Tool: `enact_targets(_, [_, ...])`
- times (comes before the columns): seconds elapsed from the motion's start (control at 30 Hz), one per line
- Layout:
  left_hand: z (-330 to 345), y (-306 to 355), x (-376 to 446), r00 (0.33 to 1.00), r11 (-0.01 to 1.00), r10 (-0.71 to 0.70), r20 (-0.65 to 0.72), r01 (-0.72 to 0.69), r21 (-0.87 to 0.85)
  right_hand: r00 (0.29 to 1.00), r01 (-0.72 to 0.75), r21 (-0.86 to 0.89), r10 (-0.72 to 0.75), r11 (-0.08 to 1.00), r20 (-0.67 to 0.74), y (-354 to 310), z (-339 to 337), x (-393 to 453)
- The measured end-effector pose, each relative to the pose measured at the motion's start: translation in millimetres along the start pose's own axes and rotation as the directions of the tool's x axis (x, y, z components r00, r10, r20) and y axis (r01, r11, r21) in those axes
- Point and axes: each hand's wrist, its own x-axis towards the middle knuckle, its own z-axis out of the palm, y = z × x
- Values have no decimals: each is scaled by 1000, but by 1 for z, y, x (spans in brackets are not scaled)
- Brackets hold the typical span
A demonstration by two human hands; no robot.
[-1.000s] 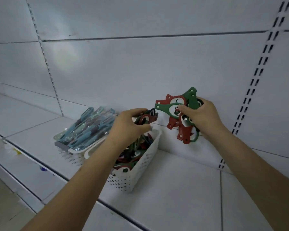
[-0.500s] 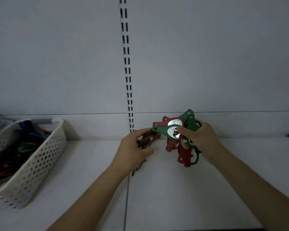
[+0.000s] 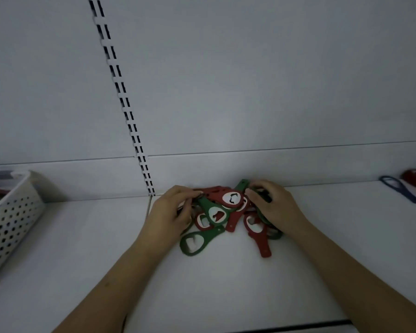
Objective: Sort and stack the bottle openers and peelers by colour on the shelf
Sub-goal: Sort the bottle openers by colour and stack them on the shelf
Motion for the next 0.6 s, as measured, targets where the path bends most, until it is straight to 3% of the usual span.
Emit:
enact_targets(0.13, [-5,-7,-3,999,997,-51,18,51,-49,997,47,-72,-51,996,-53,11,4,4])
enact_targets(0.3, [-5,-1,-4,1000,992,8,25,-4,-125,983,116,-179,-140,977,-123,-4,-1,-1])
enact_targets(0.37, [-7,6,-5,999,985,54,2,-53,-167,982,170,-66,-175,983,-65,-34,-2,-7])
enact_targets(0.47, [-9,15,-6,998,963,65,13,-59,-263,967,157,139,-181,978,179,-79,11,-5])
enact_targets(0.6, [-15,16,-9,1000,909,10,-4,-10,-416,945,167,292,-238,942,226,-93,28,10])
